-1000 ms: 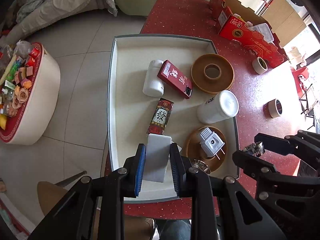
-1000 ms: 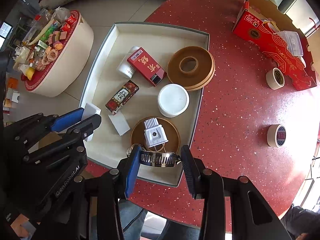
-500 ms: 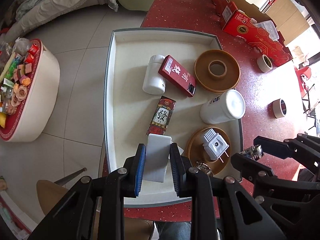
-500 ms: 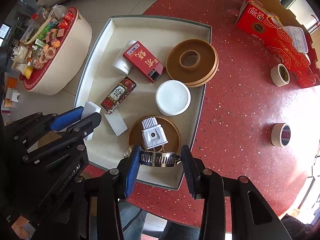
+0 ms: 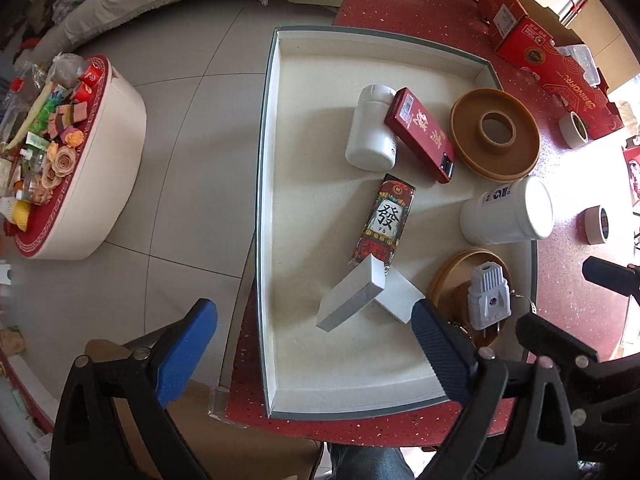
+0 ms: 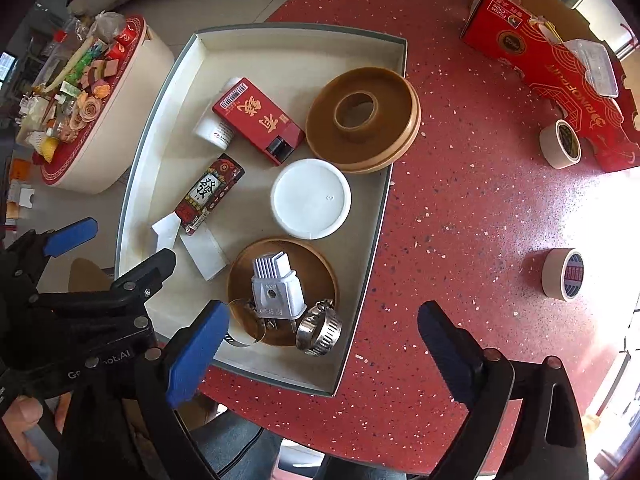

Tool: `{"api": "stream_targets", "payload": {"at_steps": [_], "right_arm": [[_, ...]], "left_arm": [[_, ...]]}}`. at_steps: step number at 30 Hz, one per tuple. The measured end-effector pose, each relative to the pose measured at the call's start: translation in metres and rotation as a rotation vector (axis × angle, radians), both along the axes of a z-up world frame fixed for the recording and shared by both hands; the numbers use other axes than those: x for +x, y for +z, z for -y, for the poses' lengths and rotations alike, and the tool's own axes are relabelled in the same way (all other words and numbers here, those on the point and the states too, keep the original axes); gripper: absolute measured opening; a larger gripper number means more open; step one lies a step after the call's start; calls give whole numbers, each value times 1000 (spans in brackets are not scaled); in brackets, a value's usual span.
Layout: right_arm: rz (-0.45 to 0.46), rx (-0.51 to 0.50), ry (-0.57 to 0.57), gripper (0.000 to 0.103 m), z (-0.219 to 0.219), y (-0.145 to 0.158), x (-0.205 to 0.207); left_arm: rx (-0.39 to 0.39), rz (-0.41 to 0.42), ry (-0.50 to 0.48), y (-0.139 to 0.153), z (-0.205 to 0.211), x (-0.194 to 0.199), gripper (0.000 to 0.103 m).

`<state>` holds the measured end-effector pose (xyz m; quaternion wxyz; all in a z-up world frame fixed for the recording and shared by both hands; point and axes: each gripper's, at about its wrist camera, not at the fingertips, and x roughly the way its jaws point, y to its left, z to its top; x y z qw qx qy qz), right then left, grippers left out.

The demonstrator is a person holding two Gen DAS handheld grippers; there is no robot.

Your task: Organize rigid objects

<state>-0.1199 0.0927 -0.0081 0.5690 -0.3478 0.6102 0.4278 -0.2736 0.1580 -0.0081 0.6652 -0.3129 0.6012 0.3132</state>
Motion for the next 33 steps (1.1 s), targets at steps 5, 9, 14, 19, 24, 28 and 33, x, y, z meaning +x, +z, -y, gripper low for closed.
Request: {"api": "stream_targets", "payload": {"at_steps": [5,9,14,19,24,28,33], "right_arm": [[18,84,-2,102,14,36,9],[74,177,10,102,28,68,11],[102,158,10,102,34,76,2],[99,114,38,102,37,70,-10],[151,116,94,102,34,76,-24],[151,96,95,102,32,73,-27],[149,66,94,102,30,67,-30]], "left_arm": [[148,136,6,56,7,-5,102],[213,188,-20,97,10,-4,102],[76,183,-30,94,9,1,103],[26,85,-45,77,20,1,103],[34,71,-44,81,18,-7,102],[37,77,-28,84,12,-16,102],[9,63,-4,75,12,-26,102]]}}
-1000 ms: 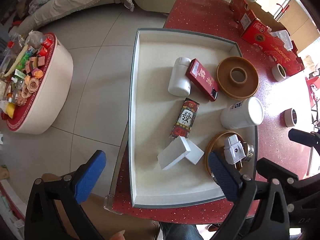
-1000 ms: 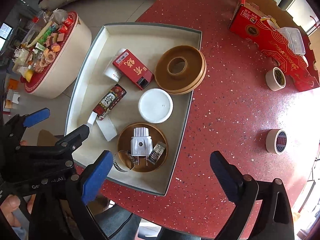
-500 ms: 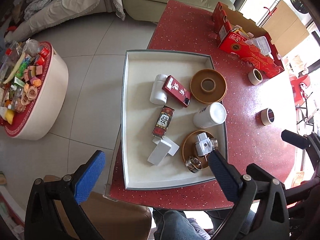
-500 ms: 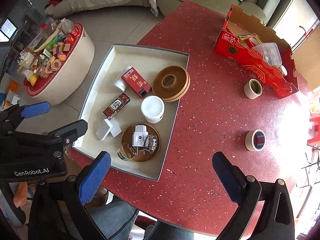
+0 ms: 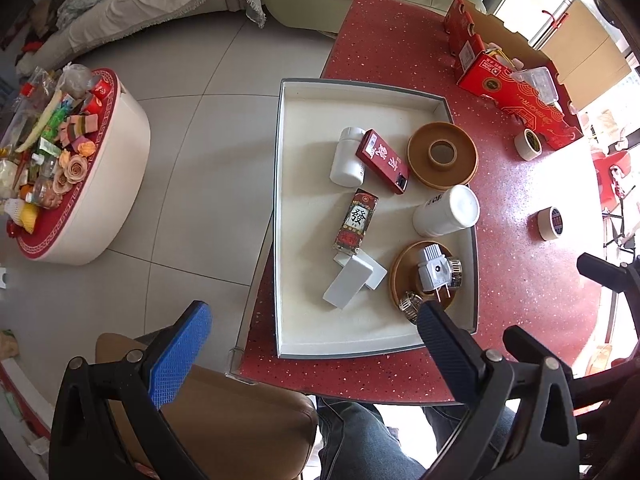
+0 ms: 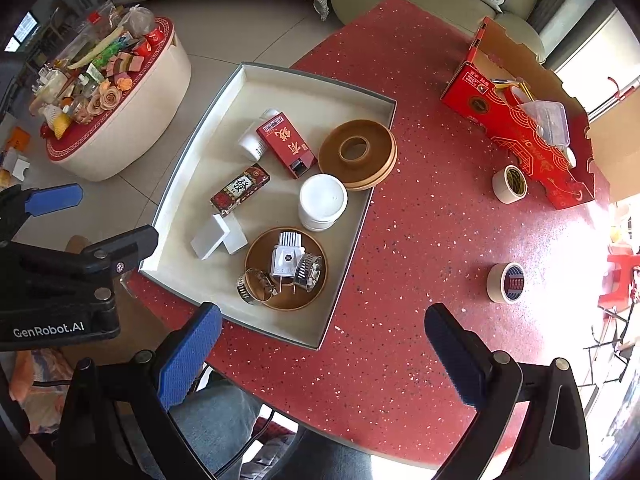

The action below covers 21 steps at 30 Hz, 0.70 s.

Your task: Organize rigid objects

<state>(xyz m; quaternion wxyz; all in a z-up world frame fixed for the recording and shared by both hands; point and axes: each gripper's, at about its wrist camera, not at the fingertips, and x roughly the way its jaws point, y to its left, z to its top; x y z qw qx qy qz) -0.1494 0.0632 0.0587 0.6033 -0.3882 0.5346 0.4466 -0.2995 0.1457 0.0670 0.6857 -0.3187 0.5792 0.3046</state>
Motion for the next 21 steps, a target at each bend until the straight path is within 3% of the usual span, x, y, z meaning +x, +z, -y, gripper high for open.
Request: {"api": "stream_targets", "payload": {"at_steps": [21], "right_arm": [[24,-8,-12,102,-8,4,-5]], "left_arm": [[0,11,6,0,-7,-3,103]]}}
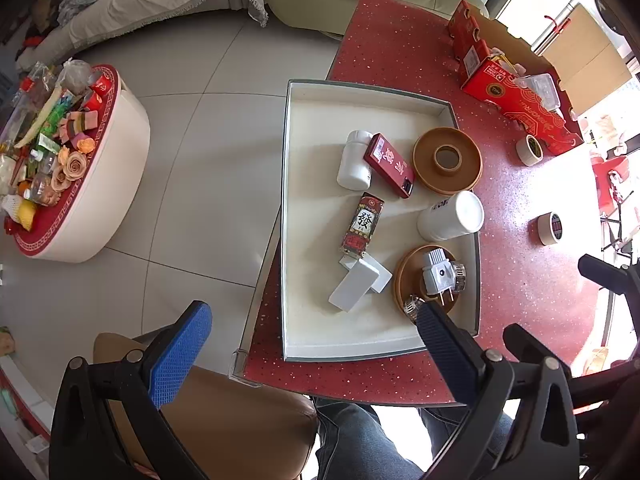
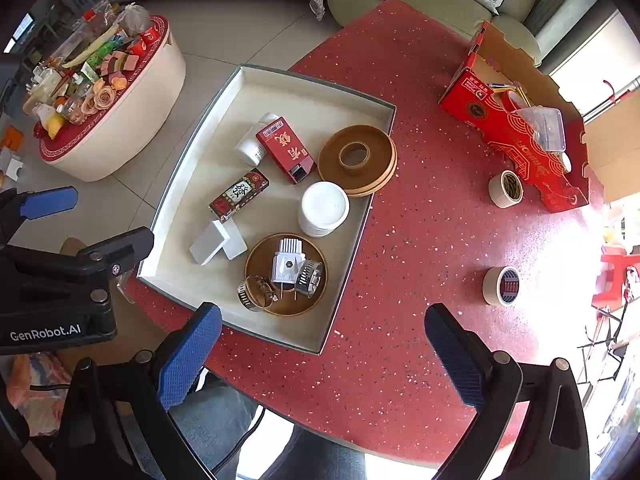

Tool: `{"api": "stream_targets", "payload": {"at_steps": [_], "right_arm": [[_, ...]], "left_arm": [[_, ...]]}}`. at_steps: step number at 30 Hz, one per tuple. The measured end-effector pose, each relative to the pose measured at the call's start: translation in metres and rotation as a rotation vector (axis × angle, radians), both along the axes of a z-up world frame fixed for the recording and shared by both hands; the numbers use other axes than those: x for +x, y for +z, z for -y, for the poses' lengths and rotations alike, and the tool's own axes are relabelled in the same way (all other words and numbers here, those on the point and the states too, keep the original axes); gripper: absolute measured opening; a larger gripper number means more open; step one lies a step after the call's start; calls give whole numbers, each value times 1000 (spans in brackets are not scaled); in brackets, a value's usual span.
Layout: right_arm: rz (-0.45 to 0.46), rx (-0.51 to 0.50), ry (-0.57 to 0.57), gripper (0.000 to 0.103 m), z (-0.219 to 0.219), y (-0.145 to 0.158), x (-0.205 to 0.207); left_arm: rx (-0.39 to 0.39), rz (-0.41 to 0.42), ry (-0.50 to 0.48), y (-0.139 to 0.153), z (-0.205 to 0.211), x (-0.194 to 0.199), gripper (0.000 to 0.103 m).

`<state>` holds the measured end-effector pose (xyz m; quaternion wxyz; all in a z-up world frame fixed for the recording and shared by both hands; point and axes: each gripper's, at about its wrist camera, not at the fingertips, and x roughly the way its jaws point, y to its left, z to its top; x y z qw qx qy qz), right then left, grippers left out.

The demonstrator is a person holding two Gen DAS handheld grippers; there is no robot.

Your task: Organize rigid objects

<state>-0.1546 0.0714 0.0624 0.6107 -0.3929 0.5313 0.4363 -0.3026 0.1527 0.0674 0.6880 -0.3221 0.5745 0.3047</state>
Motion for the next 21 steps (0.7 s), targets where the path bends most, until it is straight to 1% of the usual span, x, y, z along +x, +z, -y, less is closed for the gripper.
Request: {"api": "stream_targets", "payload": {"at_steps": [13,18,21], "right_arm": [[2,-1,-3,102,-2,0,0],[2,-3,-2,102,-4,0,0],[0,-3,-9,102,-6,0,1]], "left_arm": [[-11,-7,-10,-3,-2,2,102],[-22,-13,9,-5,-6,1,102],[1,0,1,-1,-6,1,102]]}}
